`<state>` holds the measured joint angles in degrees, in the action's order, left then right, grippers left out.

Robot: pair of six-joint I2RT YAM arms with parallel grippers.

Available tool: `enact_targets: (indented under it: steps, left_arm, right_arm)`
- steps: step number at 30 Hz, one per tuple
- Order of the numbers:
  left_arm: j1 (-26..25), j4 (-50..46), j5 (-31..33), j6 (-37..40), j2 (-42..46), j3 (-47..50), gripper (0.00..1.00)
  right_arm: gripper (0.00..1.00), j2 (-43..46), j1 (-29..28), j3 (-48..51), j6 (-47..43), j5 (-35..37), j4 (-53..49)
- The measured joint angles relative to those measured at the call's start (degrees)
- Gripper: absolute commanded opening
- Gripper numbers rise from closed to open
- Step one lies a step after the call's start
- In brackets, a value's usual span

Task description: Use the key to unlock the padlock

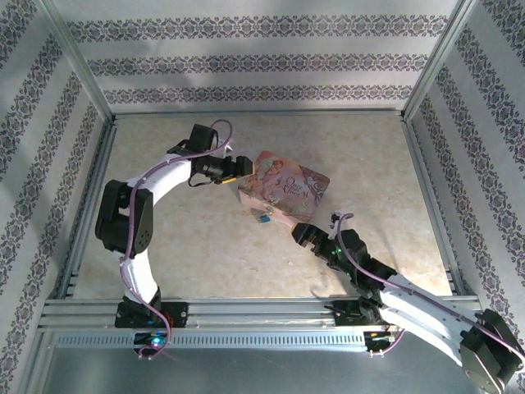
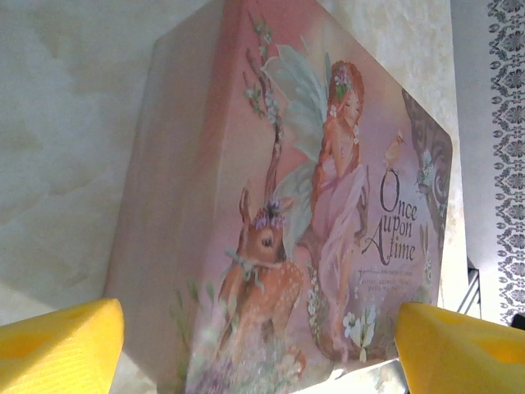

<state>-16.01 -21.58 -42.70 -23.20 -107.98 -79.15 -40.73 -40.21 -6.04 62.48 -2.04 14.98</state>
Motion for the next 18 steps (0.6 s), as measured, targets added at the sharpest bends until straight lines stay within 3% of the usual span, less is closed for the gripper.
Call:
enact_targets:
  steps: [11,18]
  left_arm:
    - [-1.29,-6.62,0.96,4.42,-6.47,-4.79,0.8]
    - [-1.29,-7.45,2.91,4.83,-6.73,-4.31,0.75]
  right_arm:
    - [0.98,-15.89,1.88,-6.99,-0.17,-6.78,9.84]
    - [0.98,-19.34,5.22,-8.11,-2.1,-8.83,11.78]
